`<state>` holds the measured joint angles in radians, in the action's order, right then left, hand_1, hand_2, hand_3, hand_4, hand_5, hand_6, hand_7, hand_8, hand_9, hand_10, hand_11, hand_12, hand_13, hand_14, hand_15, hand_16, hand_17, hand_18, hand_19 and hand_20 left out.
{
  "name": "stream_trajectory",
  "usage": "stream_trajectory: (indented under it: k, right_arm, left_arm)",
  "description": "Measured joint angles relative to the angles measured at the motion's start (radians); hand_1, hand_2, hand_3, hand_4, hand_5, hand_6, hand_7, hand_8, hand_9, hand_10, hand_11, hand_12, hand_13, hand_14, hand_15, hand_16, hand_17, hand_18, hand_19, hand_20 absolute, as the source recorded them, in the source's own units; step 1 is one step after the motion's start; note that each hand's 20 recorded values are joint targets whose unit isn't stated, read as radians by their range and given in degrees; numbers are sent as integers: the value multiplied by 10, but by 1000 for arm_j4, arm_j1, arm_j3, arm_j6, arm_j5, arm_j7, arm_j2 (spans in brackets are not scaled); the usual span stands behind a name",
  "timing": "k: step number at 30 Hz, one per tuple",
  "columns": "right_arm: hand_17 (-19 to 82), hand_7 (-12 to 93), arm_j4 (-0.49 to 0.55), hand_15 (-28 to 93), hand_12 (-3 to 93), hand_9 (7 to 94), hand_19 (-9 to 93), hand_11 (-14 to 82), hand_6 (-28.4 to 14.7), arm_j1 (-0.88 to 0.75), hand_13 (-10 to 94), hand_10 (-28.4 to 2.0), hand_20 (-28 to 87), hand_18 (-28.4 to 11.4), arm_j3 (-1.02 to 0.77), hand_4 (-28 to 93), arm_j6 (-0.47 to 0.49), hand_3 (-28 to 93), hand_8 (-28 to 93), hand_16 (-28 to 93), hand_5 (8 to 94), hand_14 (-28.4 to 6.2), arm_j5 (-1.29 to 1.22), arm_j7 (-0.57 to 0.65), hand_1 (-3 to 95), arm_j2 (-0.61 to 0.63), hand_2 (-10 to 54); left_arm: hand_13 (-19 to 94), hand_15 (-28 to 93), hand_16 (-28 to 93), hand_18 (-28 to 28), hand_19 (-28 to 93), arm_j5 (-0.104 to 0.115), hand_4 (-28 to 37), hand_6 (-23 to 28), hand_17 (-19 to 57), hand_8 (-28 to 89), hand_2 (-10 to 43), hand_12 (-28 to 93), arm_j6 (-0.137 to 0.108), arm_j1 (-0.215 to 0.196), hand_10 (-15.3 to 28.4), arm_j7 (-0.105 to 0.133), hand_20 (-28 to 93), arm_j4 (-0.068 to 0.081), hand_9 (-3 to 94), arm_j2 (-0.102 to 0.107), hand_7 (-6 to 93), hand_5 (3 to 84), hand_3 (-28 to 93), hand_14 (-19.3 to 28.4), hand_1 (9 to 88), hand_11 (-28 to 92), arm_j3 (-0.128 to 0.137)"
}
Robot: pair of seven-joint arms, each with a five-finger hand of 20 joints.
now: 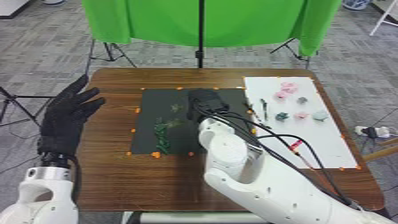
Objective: Arrange flowers
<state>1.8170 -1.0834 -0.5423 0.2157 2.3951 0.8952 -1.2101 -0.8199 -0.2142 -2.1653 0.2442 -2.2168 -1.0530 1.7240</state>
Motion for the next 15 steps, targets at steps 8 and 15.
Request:
stream_trajectory:
  k: [8, 15]
  right_arm:
    - [557, 198, -55, 707, 206, 883, 932, 501, -17, -26, 861, -120, 480, -211, 1, -268, 125, 733, 88, 168, 921, -90, 0, 25, 472, -64, -82]
    - [569, 204, -58, 709, 213, 907, 932, 492, -9, -52, 877, -127, 505, -221, 11, -264, 152, 739, 54, 174, 936, -97, -13, 70, 450, -71, -60]
  left_arm:
    - [226, 518, -74, 260, 538, -9, -280, 55, -98, -110, 54, 110, 15, 24, 174, -18, 119, 2, 321, -11, 140, 351, 790, 238, 250, 246, -1]
    - [226, 518, -74, 260, 538, -13, -278, 56, -98, -110, 54, 110, 26, 40, 174, -25, 119, 6, 321, -11, 141, 353, 790, 237, 252, 246, -5]
